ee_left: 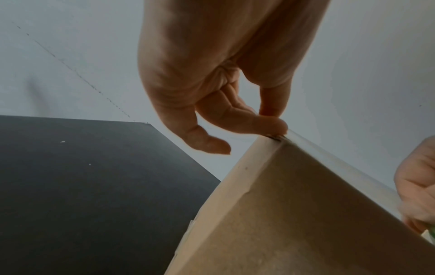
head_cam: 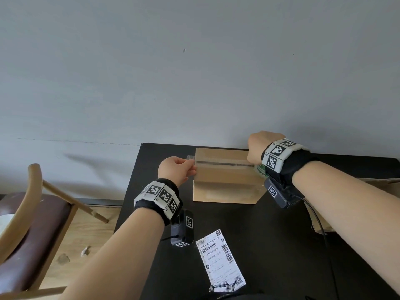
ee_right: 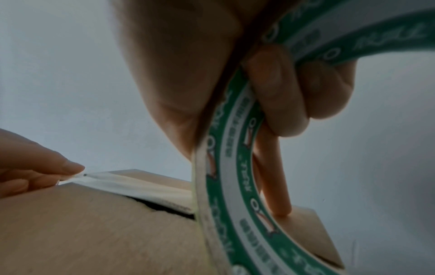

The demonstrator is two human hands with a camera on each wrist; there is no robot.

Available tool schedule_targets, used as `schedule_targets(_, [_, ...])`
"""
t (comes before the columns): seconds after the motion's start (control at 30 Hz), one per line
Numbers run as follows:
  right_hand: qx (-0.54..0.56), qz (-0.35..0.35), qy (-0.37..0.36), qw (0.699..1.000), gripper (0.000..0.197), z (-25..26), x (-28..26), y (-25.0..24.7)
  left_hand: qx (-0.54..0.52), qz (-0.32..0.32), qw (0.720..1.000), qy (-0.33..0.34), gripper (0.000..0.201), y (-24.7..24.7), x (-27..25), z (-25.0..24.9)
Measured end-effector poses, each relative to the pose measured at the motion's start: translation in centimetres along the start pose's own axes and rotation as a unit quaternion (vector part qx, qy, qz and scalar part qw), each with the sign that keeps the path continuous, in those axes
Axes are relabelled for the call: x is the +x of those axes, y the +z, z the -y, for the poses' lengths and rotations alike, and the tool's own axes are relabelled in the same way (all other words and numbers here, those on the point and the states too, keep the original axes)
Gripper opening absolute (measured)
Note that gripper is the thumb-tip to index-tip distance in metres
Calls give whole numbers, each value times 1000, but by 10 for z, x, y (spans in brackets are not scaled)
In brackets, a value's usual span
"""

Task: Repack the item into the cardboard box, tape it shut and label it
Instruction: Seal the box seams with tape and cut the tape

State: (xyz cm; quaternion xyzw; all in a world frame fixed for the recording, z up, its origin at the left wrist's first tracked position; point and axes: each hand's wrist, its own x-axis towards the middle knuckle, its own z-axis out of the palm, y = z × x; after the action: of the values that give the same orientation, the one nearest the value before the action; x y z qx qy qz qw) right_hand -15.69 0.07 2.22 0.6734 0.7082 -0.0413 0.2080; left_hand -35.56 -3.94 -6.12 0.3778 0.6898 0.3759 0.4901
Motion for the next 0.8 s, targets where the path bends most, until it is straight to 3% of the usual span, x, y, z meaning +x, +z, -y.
schedule_targets(0.23, [5, 3, 4, 1000, 24, 0, 0, 2, 130, -18, 991, 36, 33, 0, 10, 6])
schedule_targets(0.47, [2, -1, 0, 1000, 24, 1, 0, 2, 51, 28, 995, -81, 31, 0, 8, 10])
schedule_targets(0.6, [-9, -4, 2, 1000, 25, 3, -2, 2, 30, 55, 991, -117, 62, -3, 7, 12])
schedule_targets(0.63, [-10, -4, 1, 1000, 25, 3, -2, 2, 51, 48, 993, -100, 68, -4, 7, 13])
schedule_targets(0.7, [-12, -7, 1, 1000, 25, 3, -3, 2, 148, -24, 989, 7, 65, -4, 6, 18])
schedule_targets(0.8, [-12, -10, -1, 1000, 25, 2, -4, 2, 215, -142, 948, 190, 32, -1, -6, 15])
